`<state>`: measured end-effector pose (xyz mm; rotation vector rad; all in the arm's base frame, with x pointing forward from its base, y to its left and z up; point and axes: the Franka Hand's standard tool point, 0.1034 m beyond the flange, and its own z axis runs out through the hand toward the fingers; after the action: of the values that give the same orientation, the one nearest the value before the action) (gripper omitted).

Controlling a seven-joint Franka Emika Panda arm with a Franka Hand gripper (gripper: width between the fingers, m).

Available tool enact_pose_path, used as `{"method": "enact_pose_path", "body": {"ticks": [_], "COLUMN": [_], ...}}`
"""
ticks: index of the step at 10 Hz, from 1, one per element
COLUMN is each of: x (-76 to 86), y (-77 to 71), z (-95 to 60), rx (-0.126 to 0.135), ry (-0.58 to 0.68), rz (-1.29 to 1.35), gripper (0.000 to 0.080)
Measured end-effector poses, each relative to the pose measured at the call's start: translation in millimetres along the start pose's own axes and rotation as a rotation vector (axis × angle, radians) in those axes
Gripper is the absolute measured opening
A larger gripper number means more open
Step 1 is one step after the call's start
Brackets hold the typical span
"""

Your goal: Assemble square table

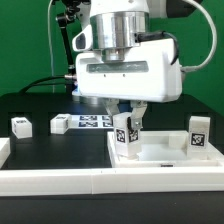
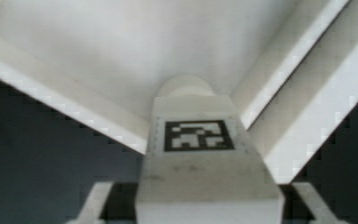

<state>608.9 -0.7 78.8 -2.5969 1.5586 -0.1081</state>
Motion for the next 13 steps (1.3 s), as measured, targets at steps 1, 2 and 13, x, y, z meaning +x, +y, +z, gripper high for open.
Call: {"method": "enact_pose_path", "body": {"ticks": [1, 2, 13], "x": [0.2, 0.5, -1.7], "y": [-2.1, -3.5, -4.5], "z": [0.4, 0.9, 1.0], "rx": [-0.004, -0.007, -0.018], "ry": [-0.001, -0.002, -0.044], "rz": [0.111, 0.227, 0.570], "gripper": [0.0290, 0.0290, 0.0591]}}
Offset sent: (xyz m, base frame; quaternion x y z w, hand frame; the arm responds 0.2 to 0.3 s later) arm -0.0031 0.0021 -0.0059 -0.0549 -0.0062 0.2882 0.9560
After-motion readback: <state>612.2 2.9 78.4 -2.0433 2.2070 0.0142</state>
